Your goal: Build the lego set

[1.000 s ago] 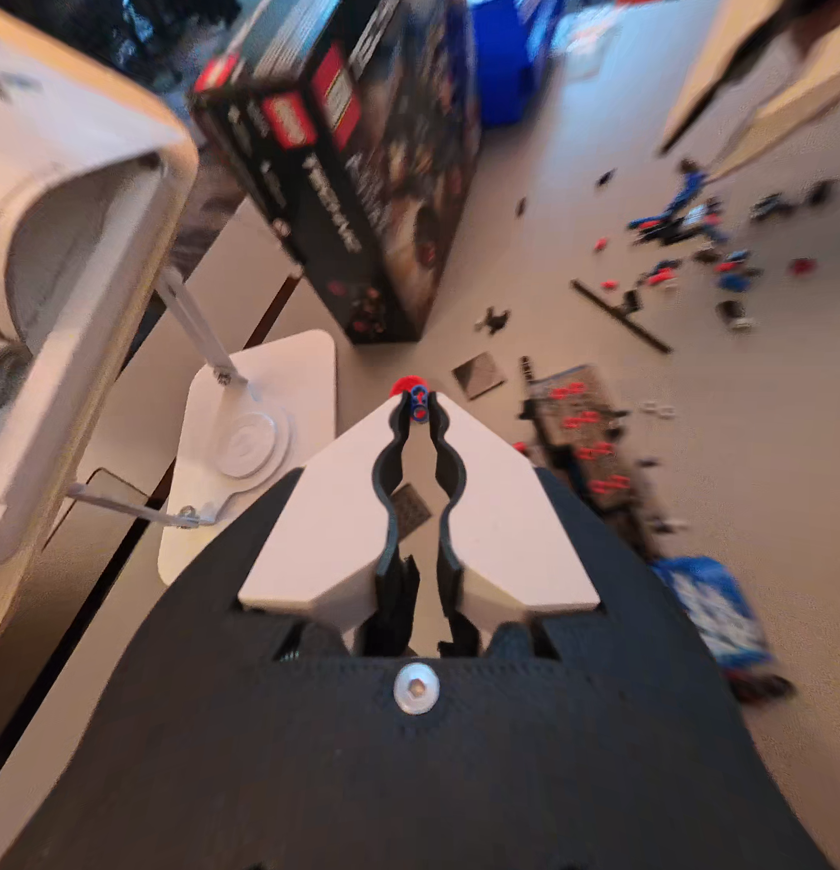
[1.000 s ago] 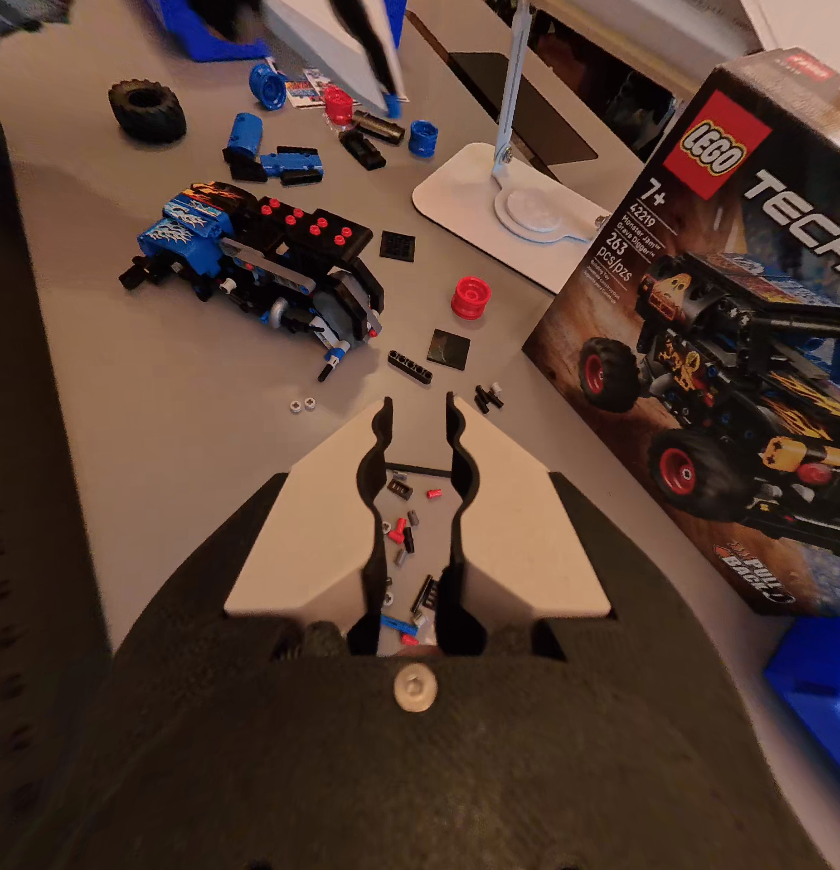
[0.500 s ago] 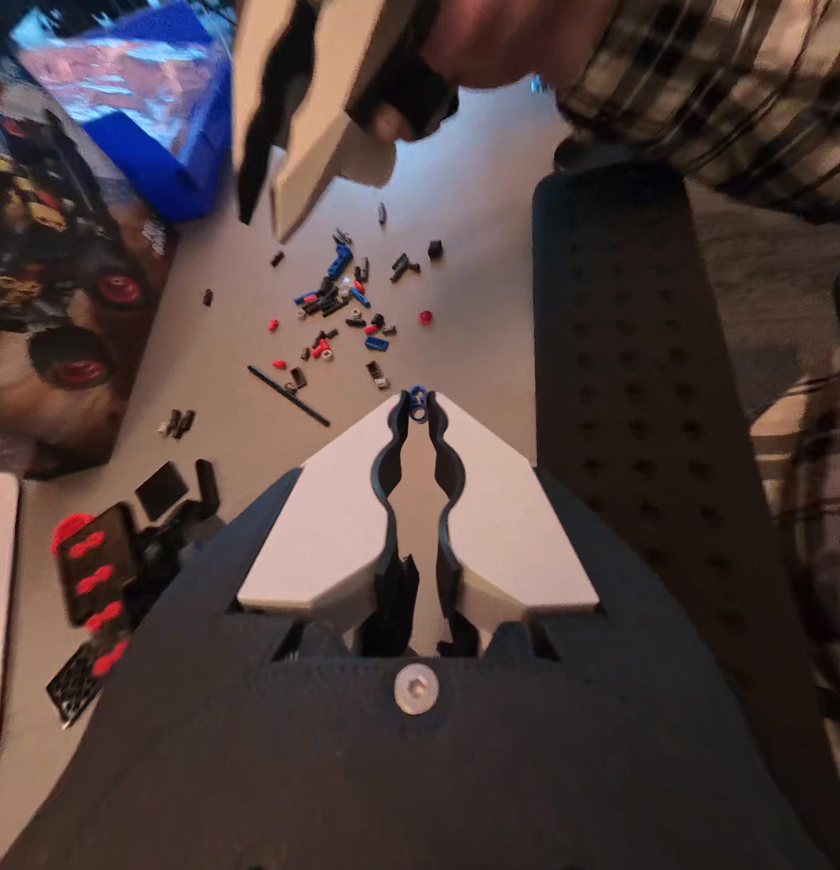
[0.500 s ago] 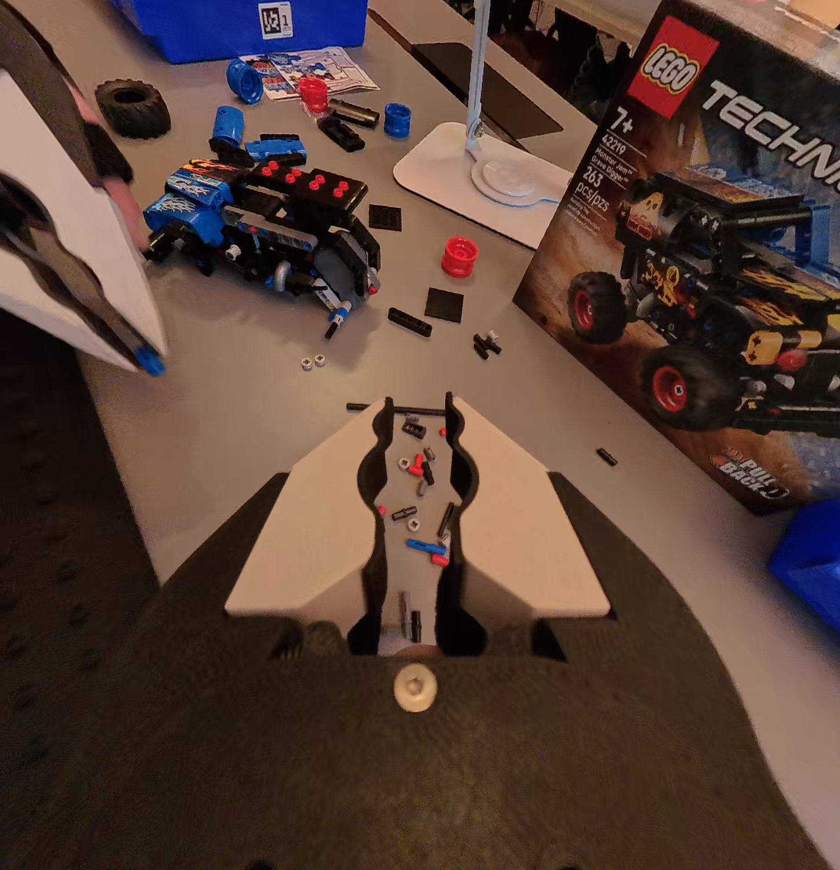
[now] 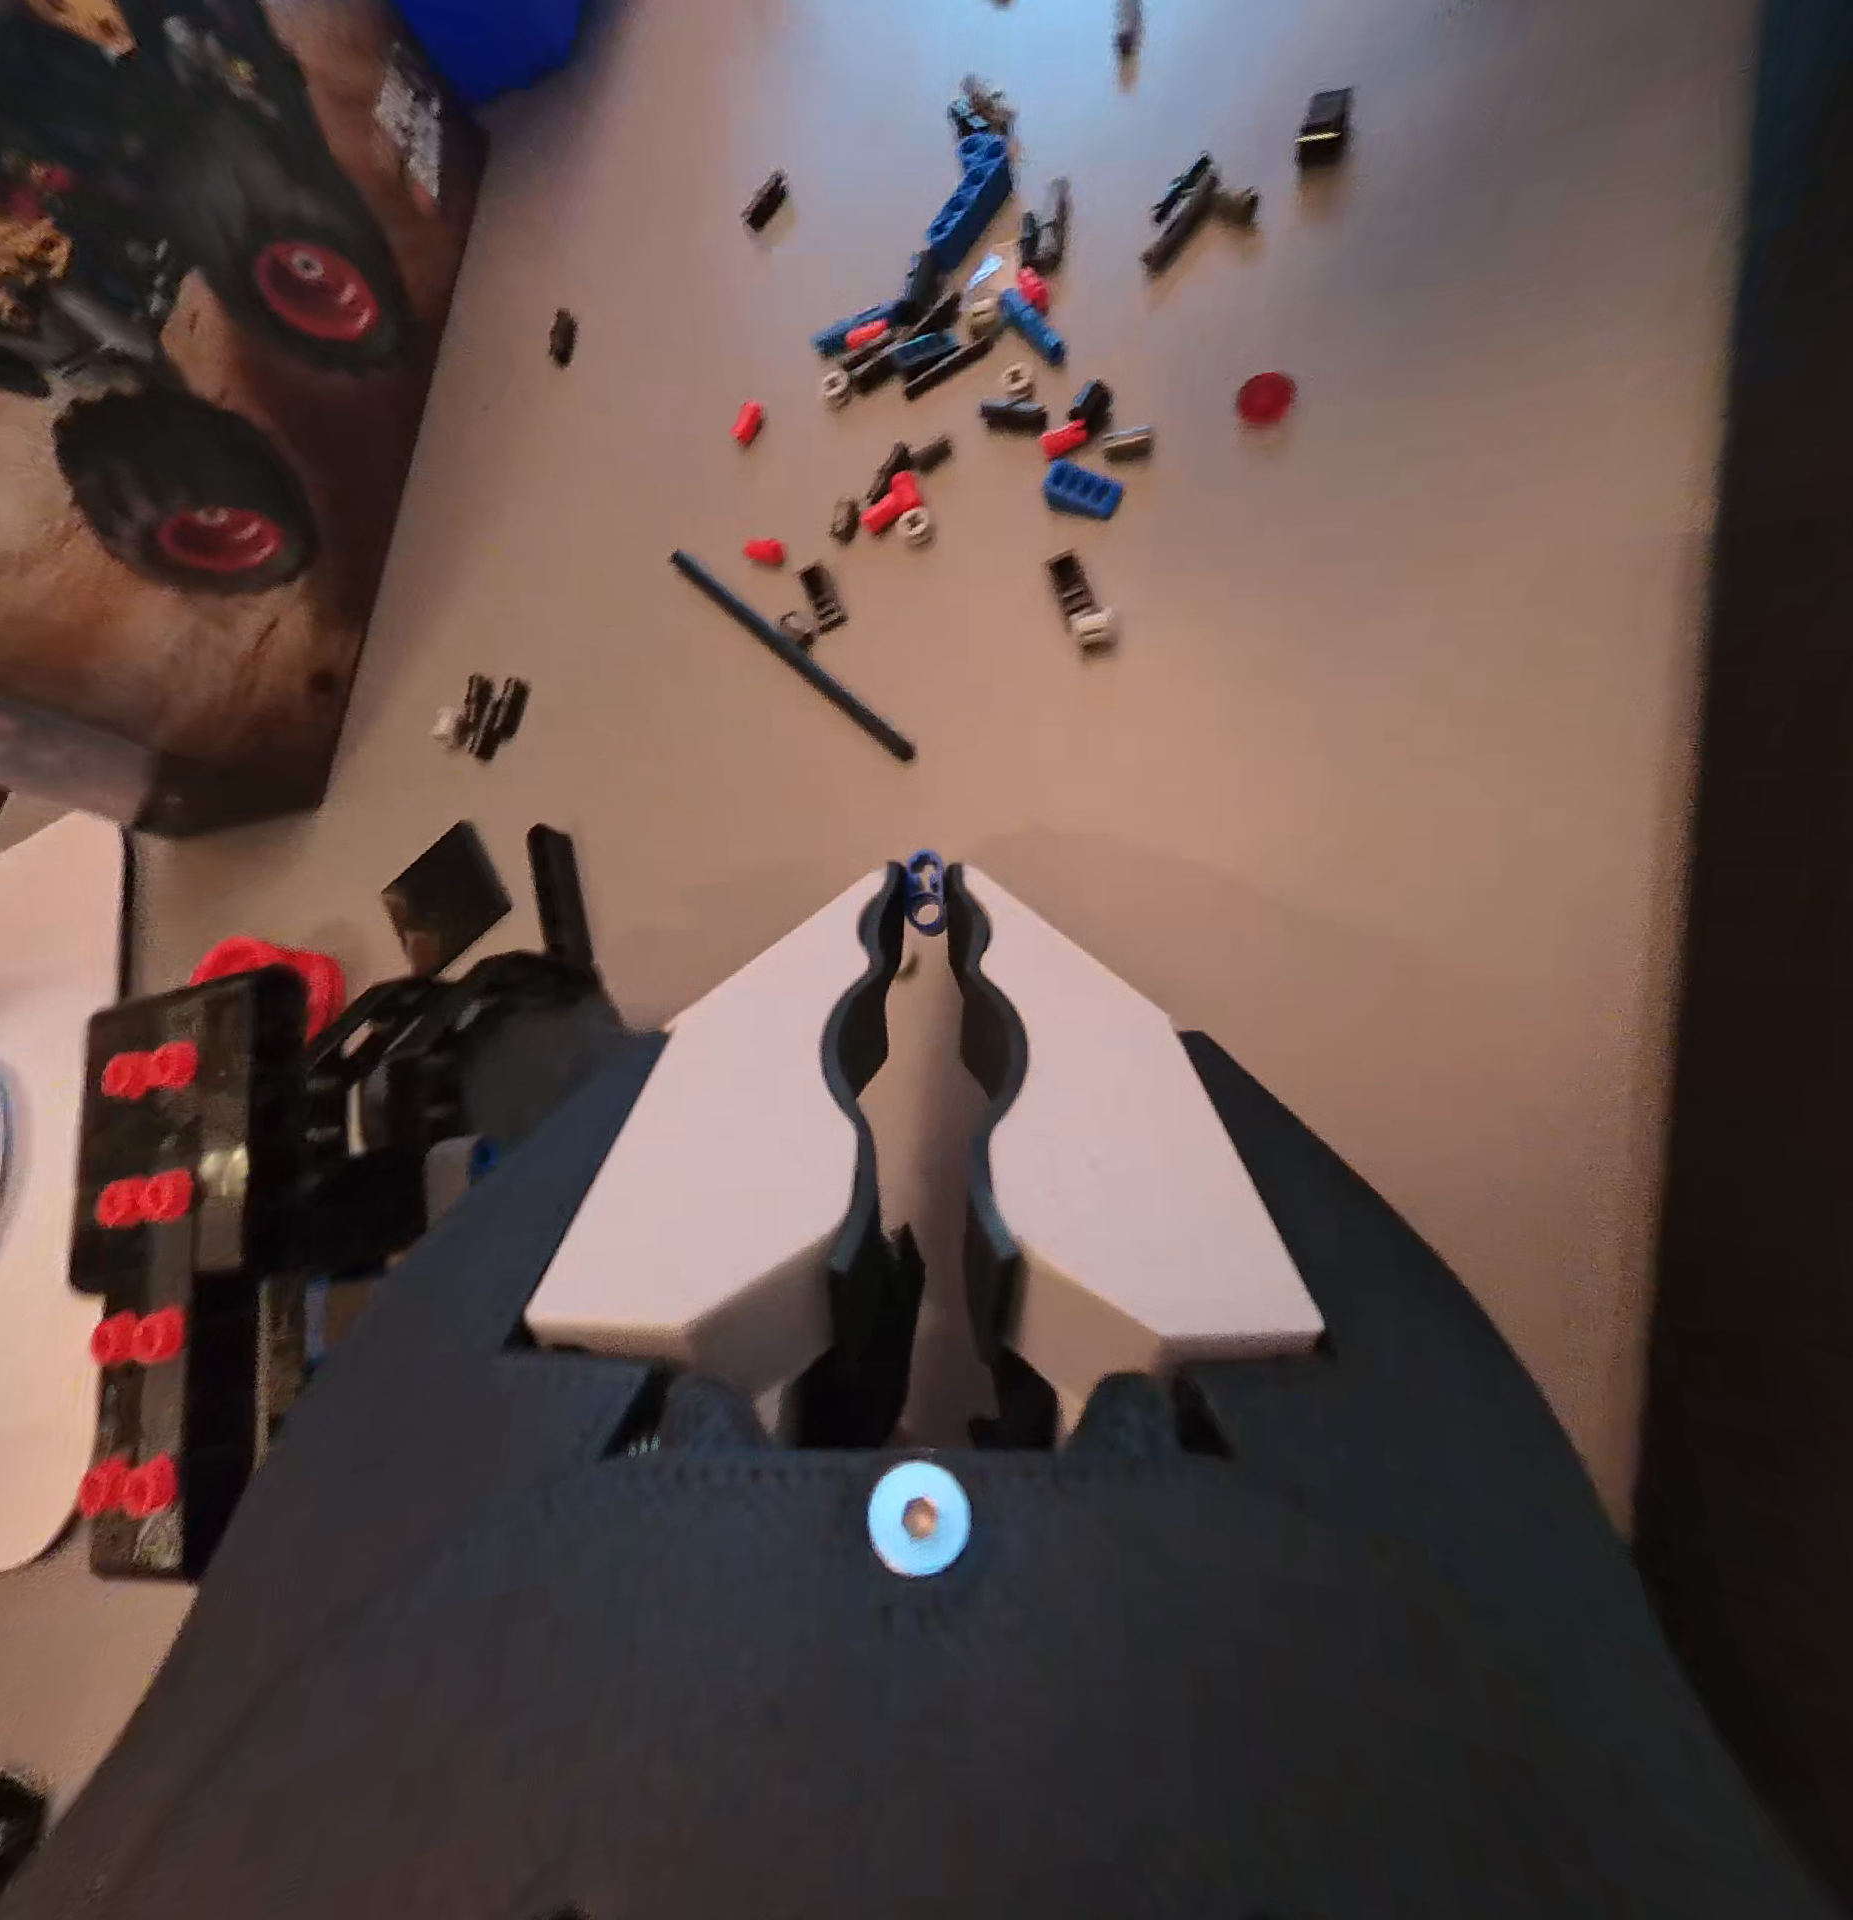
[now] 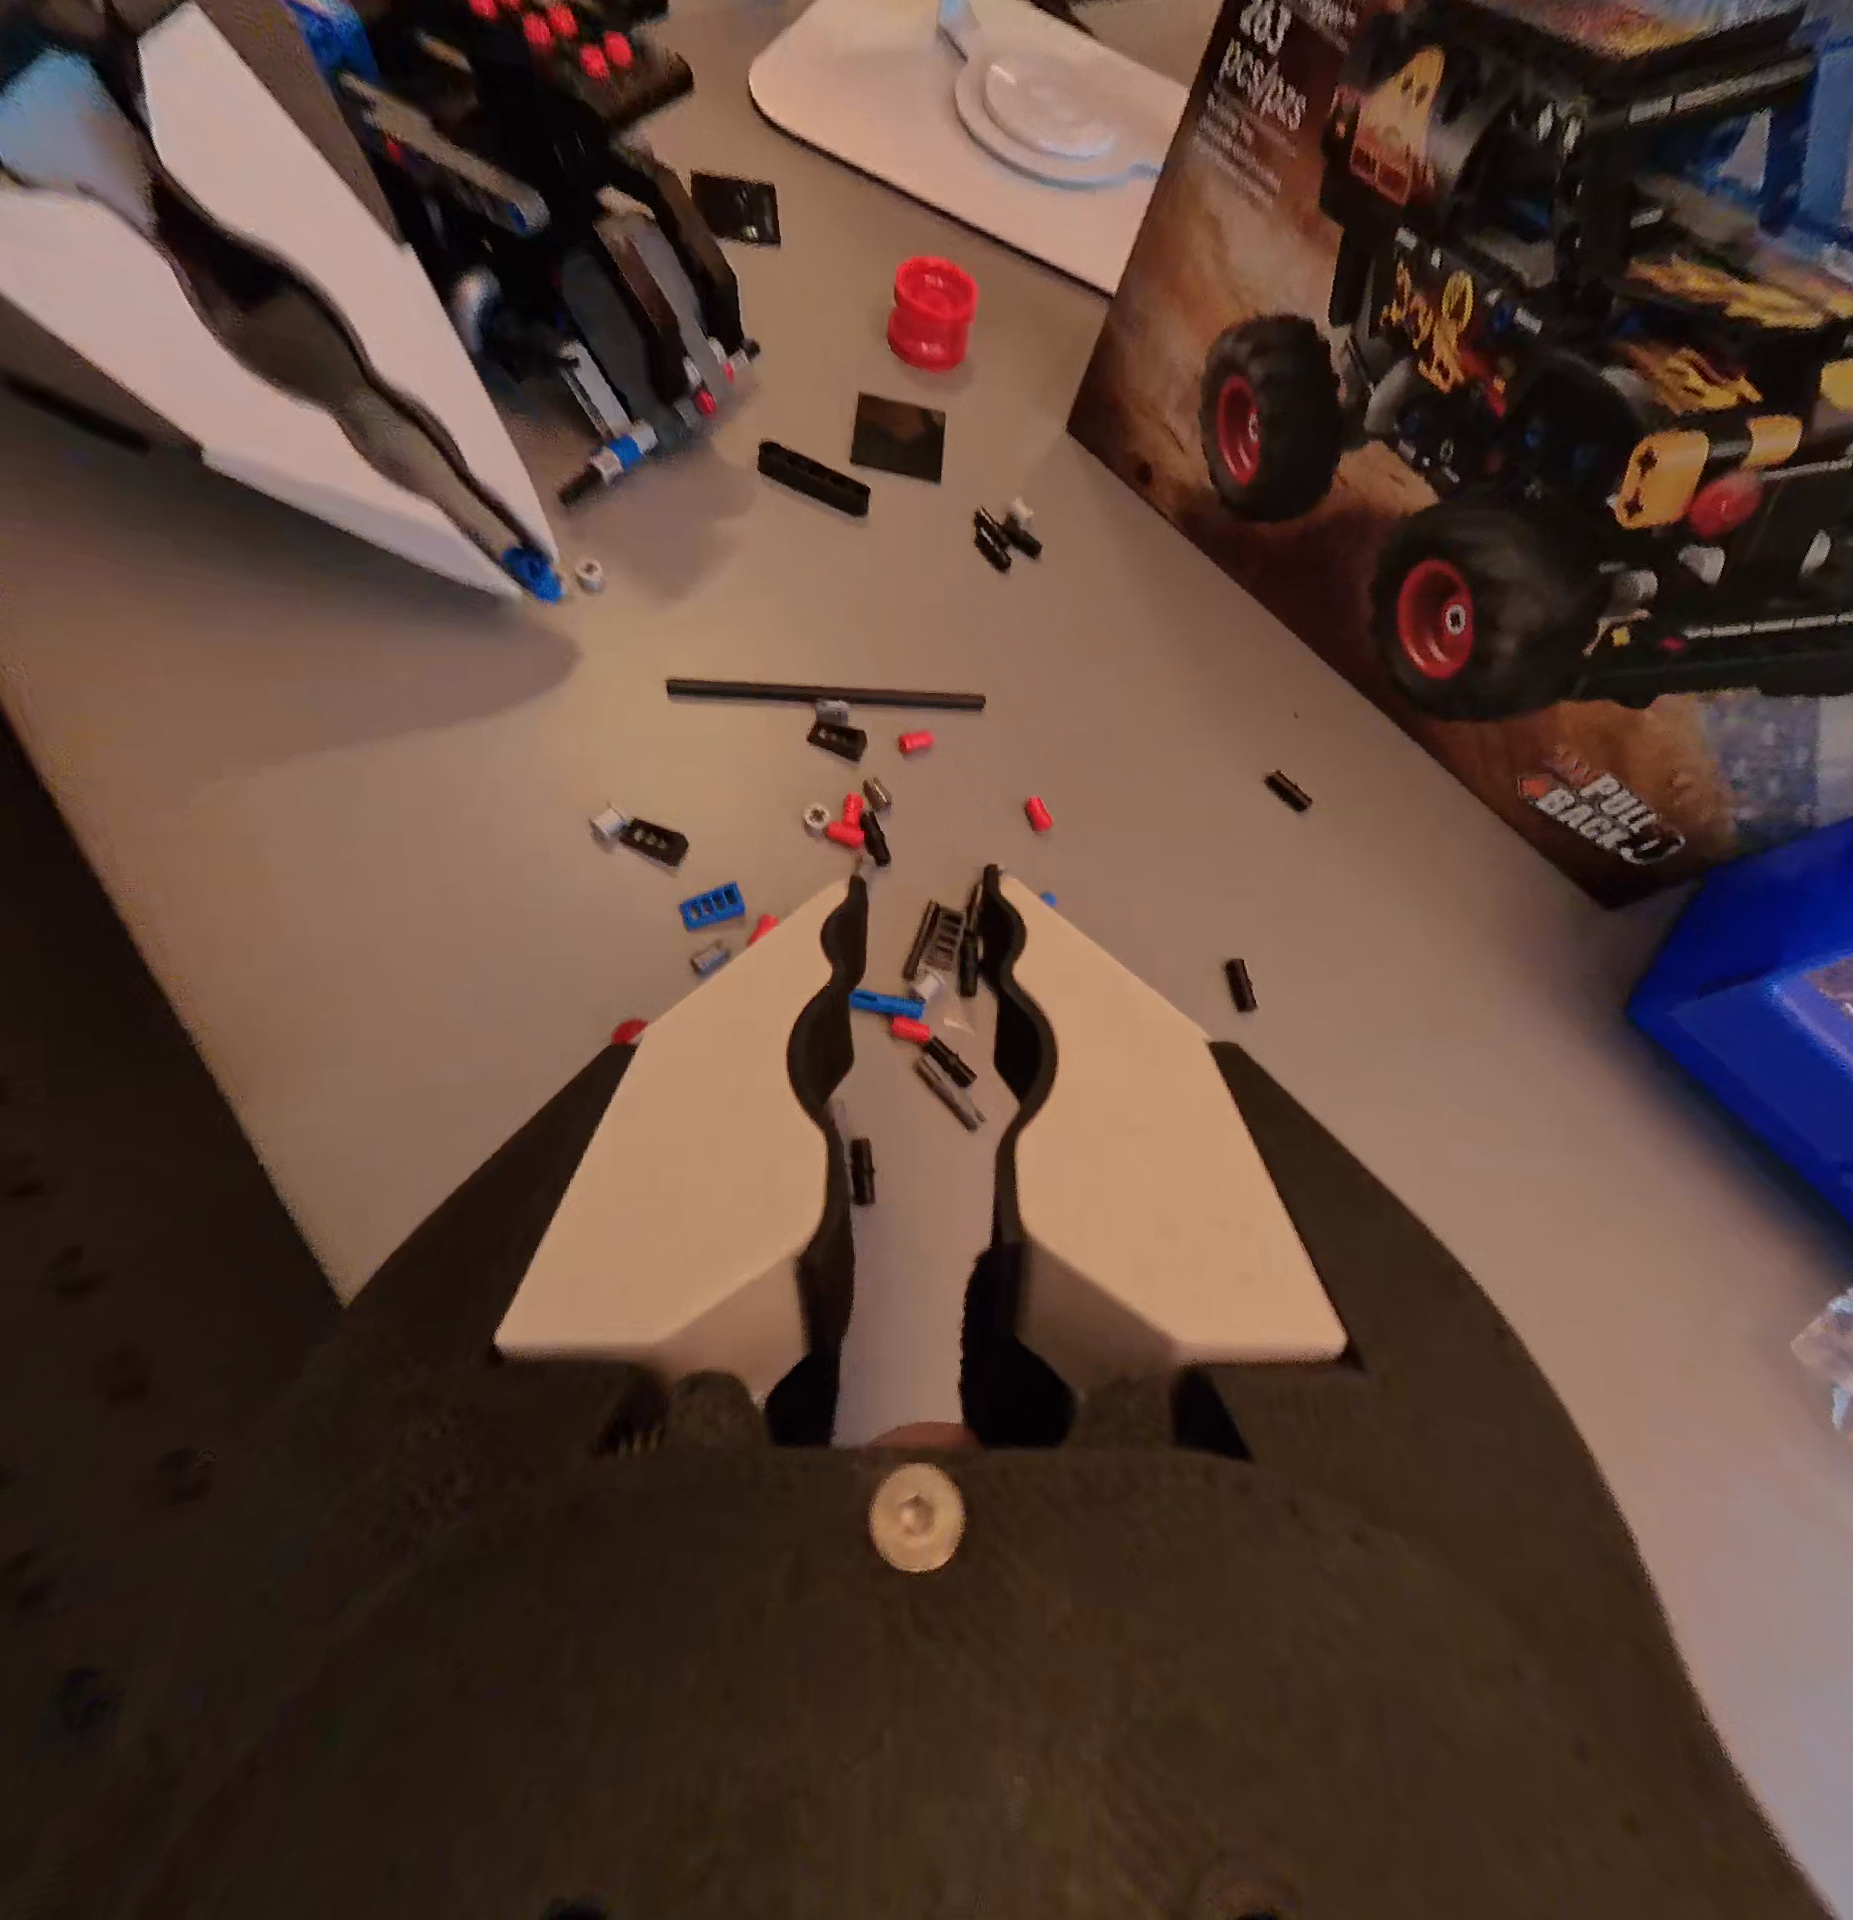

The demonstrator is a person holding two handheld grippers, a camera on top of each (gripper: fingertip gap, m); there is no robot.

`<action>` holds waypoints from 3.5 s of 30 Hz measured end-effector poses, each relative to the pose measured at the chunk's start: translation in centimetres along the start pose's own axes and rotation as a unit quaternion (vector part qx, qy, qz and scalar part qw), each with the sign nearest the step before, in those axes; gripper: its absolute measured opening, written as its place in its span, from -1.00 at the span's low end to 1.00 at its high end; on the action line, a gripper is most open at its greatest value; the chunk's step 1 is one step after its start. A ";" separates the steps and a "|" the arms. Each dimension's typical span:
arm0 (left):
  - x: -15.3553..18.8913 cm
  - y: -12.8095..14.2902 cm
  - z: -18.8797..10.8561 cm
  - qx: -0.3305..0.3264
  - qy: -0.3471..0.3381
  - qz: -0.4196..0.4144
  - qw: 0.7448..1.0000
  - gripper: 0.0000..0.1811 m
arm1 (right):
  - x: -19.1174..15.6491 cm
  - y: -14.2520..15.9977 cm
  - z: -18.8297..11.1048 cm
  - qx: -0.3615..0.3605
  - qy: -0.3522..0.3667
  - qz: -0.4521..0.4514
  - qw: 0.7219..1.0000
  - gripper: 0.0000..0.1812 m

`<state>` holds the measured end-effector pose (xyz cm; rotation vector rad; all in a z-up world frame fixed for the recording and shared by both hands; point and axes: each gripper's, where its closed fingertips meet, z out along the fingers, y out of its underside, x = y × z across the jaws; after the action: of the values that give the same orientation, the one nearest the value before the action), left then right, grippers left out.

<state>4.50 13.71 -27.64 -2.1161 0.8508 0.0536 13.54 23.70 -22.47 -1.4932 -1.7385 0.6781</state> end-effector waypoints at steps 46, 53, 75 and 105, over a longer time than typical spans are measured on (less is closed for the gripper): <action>-0.9 -4.9 -4.4 0.167 -0.067 0.061 0.982 -0.70 | -7.9 -6.9 3.1 0.035 -0.219 -0.011 0.975 -0.98; -1.4 -5.8 -5.8 0.185 -0.122 0.113 0.969 -0.73 | -9.8 -9.4 2.9 0.075 -0.276 0.021 0.958 -0.98; -1.6 -7.2 -7.3 0.177 -0.208 0.198 0.941 -0.94 | -10.5 -11.1 2.6 0.099 -0.302 0.066 0.946 -0.97; -1.9 -8.6 -8.9 0.265 -0.160 0.097 0.946 -0.98 | -10.7 -12.8 1.1 0.183 -0.283 0.056 0.940 -0.98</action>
<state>5.89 11.97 -15.29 -1.4666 0.7694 0.2379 5.67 10.96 -15.09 -1.2067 -1.7985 1.5201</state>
